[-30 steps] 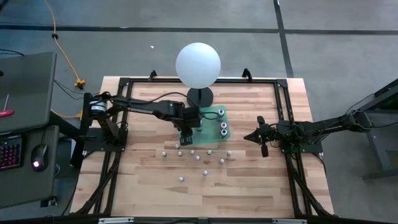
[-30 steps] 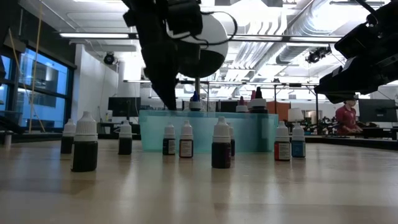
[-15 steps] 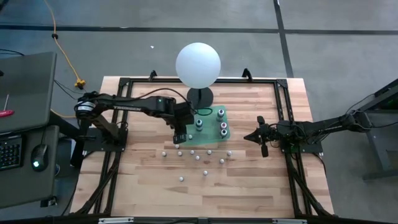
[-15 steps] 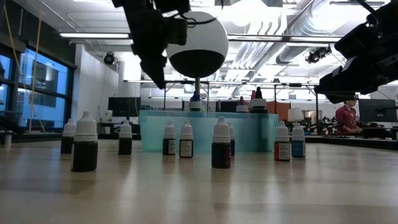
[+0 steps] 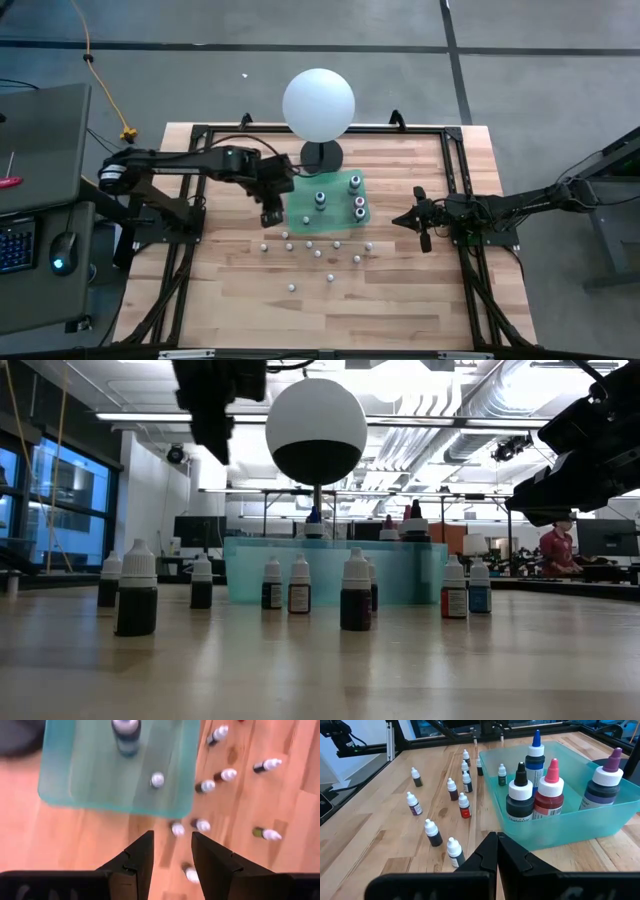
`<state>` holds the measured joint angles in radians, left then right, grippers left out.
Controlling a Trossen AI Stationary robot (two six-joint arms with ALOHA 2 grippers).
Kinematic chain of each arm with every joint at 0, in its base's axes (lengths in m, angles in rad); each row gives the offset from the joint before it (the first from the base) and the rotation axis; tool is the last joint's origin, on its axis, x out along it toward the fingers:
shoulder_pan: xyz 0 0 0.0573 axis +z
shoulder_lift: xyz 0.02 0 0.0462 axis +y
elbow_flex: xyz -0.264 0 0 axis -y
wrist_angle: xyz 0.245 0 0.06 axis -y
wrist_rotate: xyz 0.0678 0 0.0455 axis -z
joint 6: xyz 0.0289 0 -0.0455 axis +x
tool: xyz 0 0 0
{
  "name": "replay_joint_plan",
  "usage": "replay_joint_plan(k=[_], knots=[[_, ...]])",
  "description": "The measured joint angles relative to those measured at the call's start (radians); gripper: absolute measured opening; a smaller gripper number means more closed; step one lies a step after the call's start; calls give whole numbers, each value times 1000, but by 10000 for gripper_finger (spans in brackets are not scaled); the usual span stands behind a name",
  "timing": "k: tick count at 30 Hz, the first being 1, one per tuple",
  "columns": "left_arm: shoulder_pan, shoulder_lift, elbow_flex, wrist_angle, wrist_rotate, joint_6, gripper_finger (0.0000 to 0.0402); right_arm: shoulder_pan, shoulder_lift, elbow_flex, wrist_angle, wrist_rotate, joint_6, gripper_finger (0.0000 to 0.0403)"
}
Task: Pick & Place food coloring
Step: Put the small brown food coloring bottle into the bin
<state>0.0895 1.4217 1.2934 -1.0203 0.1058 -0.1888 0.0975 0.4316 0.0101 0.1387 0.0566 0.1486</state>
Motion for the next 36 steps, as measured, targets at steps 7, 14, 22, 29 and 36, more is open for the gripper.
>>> replay_joint_plan(k=[7,14,22,29,36], knots=[[-58,-33,0,-94,-31,-207,128,0,0,0,0,0,0,0],[-157,-39,0,-121,-144,-526,128,0,0,0,0,0,0,0],[-271,-39,0,-196,-229,-891,128,0,0,0,0,0,0,1],[-346,-26,-1,-216,-231,-985,129,0,0,0,0,0,0,0],[-401,26,-2,-191,-221,-1047,144,0,0,0,1,0,0,1]])
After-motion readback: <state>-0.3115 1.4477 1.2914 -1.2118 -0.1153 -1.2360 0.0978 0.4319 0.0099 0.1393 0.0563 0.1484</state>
